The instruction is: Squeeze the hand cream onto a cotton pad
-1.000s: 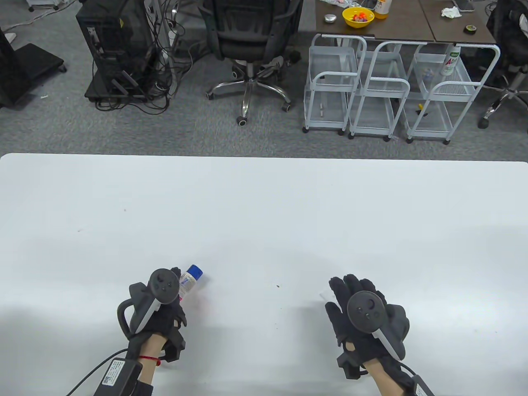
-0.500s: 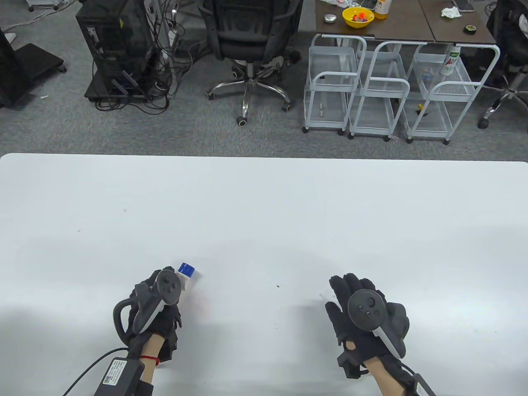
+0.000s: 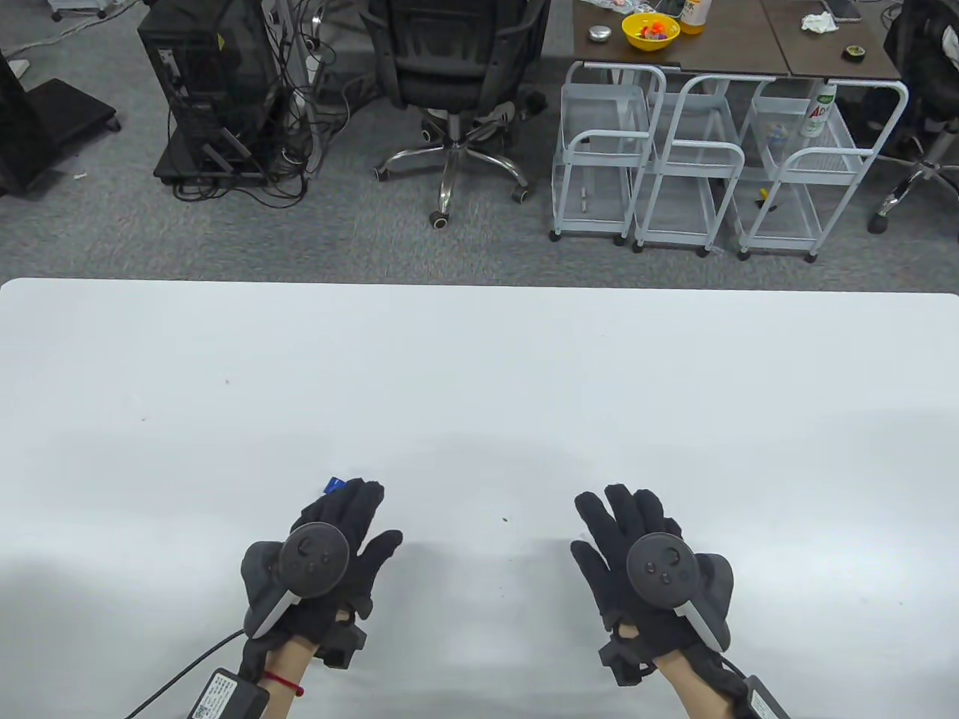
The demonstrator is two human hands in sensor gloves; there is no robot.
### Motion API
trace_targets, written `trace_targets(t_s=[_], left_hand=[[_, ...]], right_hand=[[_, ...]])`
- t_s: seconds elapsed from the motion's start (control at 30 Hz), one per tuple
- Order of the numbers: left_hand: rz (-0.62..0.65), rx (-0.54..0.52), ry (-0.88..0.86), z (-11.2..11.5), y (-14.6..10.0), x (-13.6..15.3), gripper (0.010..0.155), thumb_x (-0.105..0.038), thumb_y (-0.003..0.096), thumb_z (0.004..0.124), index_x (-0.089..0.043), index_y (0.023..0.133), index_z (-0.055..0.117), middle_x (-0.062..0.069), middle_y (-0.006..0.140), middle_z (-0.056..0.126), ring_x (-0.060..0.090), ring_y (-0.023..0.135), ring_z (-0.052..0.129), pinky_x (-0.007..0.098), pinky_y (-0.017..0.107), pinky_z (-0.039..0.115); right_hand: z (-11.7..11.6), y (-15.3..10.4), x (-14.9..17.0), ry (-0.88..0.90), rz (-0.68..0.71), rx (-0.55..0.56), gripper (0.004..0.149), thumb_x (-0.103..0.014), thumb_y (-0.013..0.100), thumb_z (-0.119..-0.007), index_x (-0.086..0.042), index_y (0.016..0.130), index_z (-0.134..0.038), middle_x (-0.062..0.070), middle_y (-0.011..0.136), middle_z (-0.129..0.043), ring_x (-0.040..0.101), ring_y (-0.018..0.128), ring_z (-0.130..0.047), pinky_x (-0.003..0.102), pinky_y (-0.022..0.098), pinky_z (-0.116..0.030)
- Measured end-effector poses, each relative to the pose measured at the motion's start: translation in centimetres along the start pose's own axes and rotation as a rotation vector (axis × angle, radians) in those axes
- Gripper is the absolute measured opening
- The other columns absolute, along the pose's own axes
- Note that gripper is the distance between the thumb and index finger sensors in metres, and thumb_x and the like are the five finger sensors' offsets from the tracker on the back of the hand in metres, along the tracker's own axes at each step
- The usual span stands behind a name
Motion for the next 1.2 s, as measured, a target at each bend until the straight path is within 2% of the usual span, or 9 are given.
trace_targets(t_s=[0.07,0.13,0.3,0.43,0.63,1.2], left_hand=[[0.020,0.024,0.012,0.4,-0.5,-0.8,0.078,-0.068,0.0394,0.061,-0.037,0.108,0.041,0.001,0.120,0.048,0.036,0.108,0.059,0.056,0.076,0.048],[0.044,0.055,0.032,0.8,-0.8,-1.4,0.079,-0.071,0.0391,0.060,-0.041,0.109,0.038,0.001,0.123,0.038,0.039,0.110,0.050,0.058,0.076,0.043],[0.078,0.104,0.064,2.2,-1.1,-2.6,0.081,-0.071,0.0387,0.059,-0.041,0.109,0.035,0.001,0.124,0.032,0.042,0.112,0.043,0.060,0.076,0.040],[0.078,0.122,0.121,2.9,-0.8,-2.5,0.081,-0.071,0.0385,0.060,-0.040,0.109,0.035,0.001,0.124,0.032,0.042,0.111,0.042,0.060,0.075,0.040],[0.055,0.141,0.078,3.2,-0.6,-2.0,0.080,-0.069,0.0387,0.060,-0.039,0.109,0.038,0.001,0.123,0.035,0.042,0.111,0.045,0.061,0.075,0.040],[0.010,0.186,0.091,3.9,0.0,-1.1,0.079,-0.067,0.0391,0.061,-0.037,0.109,0.040,0.004,0.123,0.038,0.043,0.110,0.049,0.062,0.074,0.042]], right_hand=[[-0.4,0.0,-0.2,0.001,0.011,-0.021,0.065,-0.053,0.043,-0.069,-0.040,0.106,-0.058,0.007,0.115,-0.049,0.048,0.110,-0.035,0.070,0.071,-0.037],[-0.7,0.0,-0.3,0.005,0.018,-0.035,0.065,-0.053,0.043,-0.070,-0.040,0.106,-0.058,0.007,0.115,-0.048,0.048,0.110,-0.034,0.070,0.071,-0.037],[-1.8,-0.1,-0.7,-0.006,0.030,-0.080,0.065,-0.054,0.043,-0.070,-0.042,0.106,-0.057,0.007,0.116,-0.046,0.048,0.111,-0.030,0.070,0.072,-0.036],[-2.6,0.0,-0.8,-0.008,0.036,-0.110,0.065,-0.055,0.043,-0.070,-0.043,0.106,-0.056,0.007,0.116,-0.044,0.047,0.111,-0.029,0.070,0.072,-0.035],[-3.2,0.0,-0.9,-0.013,0.042,-0.137,0.066,-0.056,0.043,-0.070,-0.044,0.106,-0.054,0.007,0.116,-0.042,0.047,0.111,-0.028,0.070,0.072,-0.035],[-3.6,0.0,-0.8,-0.026,0.031,-0.165,0.066,-0.055,0.043,-0.070,-0.042,0.106,-0.055,0.008,0.116,-0.043,0.049,0.110,-0.031,0.070,0.072,-0.035]])
Point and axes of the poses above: the tracker on the back of each hand, its own x axis roughly to the little-finger side, its own y axis roughly from the wrist to the fingertips, z = x × y, the point moved 5 cm from there along y, roughly from the wrist to the fingertips
